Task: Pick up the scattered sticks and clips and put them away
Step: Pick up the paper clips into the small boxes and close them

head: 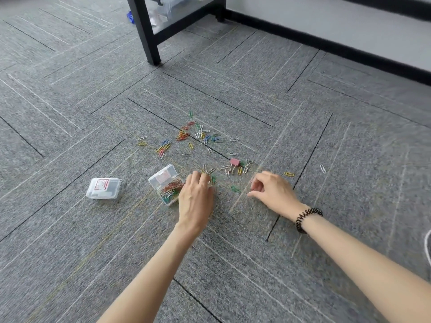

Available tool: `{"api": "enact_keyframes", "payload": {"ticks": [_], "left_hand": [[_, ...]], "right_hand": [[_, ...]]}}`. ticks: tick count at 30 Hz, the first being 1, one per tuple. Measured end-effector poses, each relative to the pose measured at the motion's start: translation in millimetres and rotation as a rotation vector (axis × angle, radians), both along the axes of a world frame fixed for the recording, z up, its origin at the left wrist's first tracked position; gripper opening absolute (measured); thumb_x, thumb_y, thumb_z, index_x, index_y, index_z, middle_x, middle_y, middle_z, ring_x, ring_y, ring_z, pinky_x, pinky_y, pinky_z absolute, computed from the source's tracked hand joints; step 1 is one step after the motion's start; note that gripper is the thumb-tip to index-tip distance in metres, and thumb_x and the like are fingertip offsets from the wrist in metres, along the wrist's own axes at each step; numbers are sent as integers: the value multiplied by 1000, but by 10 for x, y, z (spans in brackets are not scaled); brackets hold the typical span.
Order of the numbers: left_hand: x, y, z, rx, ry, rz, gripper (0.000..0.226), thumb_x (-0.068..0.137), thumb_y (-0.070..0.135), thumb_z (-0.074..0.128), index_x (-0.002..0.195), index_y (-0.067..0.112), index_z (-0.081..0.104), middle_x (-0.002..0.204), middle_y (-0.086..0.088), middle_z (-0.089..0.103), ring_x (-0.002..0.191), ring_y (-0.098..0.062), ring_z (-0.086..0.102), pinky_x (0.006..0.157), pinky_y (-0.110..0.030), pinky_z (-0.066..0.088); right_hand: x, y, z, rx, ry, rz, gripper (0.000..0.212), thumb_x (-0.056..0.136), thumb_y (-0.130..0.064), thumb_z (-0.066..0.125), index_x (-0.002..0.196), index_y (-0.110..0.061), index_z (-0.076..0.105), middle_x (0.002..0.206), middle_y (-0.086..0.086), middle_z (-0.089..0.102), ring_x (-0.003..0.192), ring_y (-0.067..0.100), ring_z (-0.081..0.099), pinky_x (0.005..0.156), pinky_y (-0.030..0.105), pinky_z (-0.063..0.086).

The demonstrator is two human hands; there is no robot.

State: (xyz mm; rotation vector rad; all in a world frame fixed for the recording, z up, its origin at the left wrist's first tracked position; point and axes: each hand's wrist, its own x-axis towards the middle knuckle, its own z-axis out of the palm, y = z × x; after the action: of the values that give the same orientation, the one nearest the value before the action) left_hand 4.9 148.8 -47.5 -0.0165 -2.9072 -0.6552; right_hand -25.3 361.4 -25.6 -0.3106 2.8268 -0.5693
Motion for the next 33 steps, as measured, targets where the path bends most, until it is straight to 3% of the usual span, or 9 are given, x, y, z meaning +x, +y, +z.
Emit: {"api": "enact_keyframes", "payload": {"ticks": [3, 6, 11, 17, 21, 26, 33], "left_hand": [[-164, 41, 7, 6, -67, 57, 33, 89, 29, 63, 114, 8, 57, 106, -4, 55, 93, -16, 52, 76, -30, 52], [-292, 64, 23, 11, -96, 62, 23, 91, 26, 62, 106, 9, 59, 102, -4, 56, 89, -15, 52, 73, -29, 52], [-402, 54, 54, 28, -175, 52, 5, 90, 11, 59, 94, 8, 59, 95, -6, 57, 87, -20, 53, 78, -37, 51], [-484, -13, 96, -50, -330, -15, 9, 91, 11, 51, 90, 4, 56, 95, -10, 57, 89, -26, 55, 80, -38, 50], [-391, -56, 177, -82, -226, -86, 11, 97, 17, 45, 96, 9, 52, 95, -6, 57, 85, -18, 53, 76, -33, 52], [-82, -396, 315, 26, 45, 37, 3, 88, 18, 64, 91, 17, 63, 91, 5, 64, 83, -12, 57, 69, -30, 52], [206, -868, 232, 5, 67, 194, 7, 82, 21, 73, 88, 23, 74, 90, 7, 72, 84, -14, 60, 60, -32, 53]], "right_hand": [[-7, -71, -7, -42, -35, -4, 21, 80, -35, 70, 87, -20, 57, 85, -8, 55, 76, 5, 53, 66, 17, 45], [-52, -216, 0, -63, -37, 0, 19, 82, -33, 68, 89, -19, 57, 86, -8, 54, 74, 3, 51, 60, 13, 36], [-135, -420, -56, -8, -73, -37, 18, 82, -31, 70, 87, -20, 57, 90, -7, 53, 80, 7, 52, 64, 19, 35], [-155, -463, -48, 78, -119, 42, 12, 91, -26, 59, 91, -17, 51, 95, -4, 49, 86, 10, 49, 73, 23, 36], [-151, -571, -7, -36, -10, 41, 10, 93, -20, 56, 89, -17, 48, 93, -3, 52, 82, 11, 55, 71, 21, 44], [-174, -843, 83, -189, 42, 134, 4, 91, -12, 59, 93, -11, 56, 96, 0, 59, 85, 11, 57, 75, 20, 47], [-238, -1369, 93, -281, 106, 228, 7, 88, -9, 61, 94, -14, 61, 93, -1, 65, 81, 11, 61, 72, 23, 53]]}}
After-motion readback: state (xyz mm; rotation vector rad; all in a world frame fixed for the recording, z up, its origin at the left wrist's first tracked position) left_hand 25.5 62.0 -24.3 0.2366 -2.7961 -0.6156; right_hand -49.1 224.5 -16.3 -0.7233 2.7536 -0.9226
